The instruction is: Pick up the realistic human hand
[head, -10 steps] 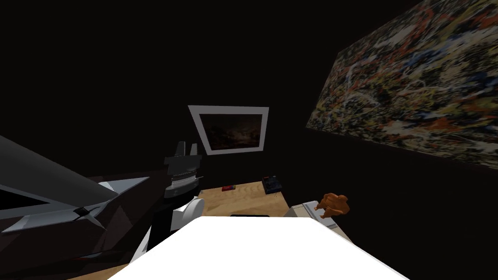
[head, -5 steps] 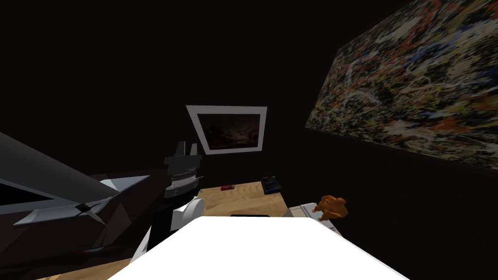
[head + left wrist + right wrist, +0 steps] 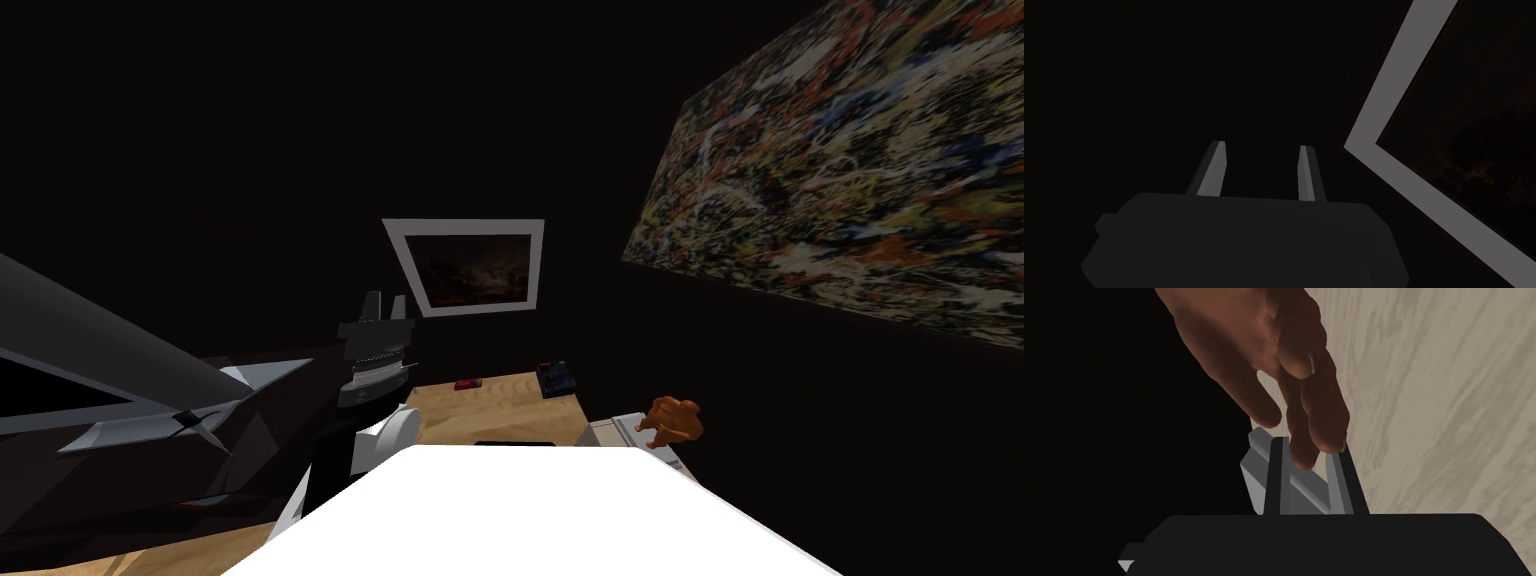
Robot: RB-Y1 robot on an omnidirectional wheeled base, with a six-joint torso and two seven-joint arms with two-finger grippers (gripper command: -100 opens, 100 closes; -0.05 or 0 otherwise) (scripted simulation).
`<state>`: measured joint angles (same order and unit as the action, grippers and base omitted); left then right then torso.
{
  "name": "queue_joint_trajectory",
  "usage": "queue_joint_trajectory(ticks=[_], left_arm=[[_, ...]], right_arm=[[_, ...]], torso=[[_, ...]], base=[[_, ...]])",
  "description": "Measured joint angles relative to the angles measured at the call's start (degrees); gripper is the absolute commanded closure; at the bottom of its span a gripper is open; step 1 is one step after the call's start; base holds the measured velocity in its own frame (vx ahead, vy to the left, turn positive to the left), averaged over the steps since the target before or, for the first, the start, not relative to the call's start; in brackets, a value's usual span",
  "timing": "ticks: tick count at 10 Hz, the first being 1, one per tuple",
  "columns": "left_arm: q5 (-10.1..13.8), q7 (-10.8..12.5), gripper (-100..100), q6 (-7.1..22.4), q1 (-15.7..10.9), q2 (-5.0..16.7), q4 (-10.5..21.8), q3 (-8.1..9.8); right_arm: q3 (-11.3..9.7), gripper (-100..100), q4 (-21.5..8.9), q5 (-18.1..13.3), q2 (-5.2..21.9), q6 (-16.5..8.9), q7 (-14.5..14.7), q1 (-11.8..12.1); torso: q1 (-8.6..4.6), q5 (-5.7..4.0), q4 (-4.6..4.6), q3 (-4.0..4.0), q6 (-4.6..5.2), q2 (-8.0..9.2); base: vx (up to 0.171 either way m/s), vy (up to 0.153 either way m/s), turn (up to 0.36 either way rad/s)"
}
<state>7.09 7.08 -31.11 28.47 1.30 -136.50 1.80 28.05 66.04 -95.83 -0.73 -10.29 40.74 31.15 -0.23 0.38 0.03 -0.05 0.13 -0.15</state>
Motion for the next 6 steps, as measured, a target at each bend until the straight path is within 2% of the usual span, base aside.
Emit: queue_joint_trajectory(ticks=[2, 3, 4, 5, 6], left_arm=[[0.0, 0.0, 0, 0.0, 0.0, 0.0, 0.0, 0.0], [0.0, 0.0, 0, 0.0, 0.0, 0.0, 0.0, 0.0], [0.0, 0.0, 0, 0.0, 0.0, 0.0, 0.0, 0.0], [0.0, 0.0, 0, 0.0, 0.01, 0.0, 0.0, 0.0], [0.0, 0.0, 0, 0.0, 0.01, -0.01, 0.0, 0.0]], right_arm=[[-0.04, 100, -0.03, 0.01, -0.05, 0.09, -0.01, 0.0], [-0.06, 0, -0.04, 0.02, -0.07, 0.12, -0.02, 0.0], [-0.06, 100, -0.05, 0.02, -0.07, 0.13, -0.03, 0.0], [-0.09, 100, 1.14, -0.33, 0.46, 0.66, -0.88, 1.58], [1.57, 100, 2.47, 0.64, 0.38, 2.16, 0.23, 2.51]], torso=[[-0.02, 0.04, -0.01, -0.01, 0.0, -0.02], [-0.01, 0.07, -0.01, -0.02, 0.01, -0.03], [0.0, 0.08, -0.01, -0.02, 0.01, -0.03], [0.19, 0.16, -0.05, -0.08, 0.06, -0.14], [0.44, 0.2, -0.05, -0.11, 0.03, -0.2]], base=[[0.0, 0.0, 0.0], [0.0, 0.0, 0.0], [0.054, 0.052, -0.019], [0.063, 0.109, -0.041], [0.021, 0.053, -0.021]])
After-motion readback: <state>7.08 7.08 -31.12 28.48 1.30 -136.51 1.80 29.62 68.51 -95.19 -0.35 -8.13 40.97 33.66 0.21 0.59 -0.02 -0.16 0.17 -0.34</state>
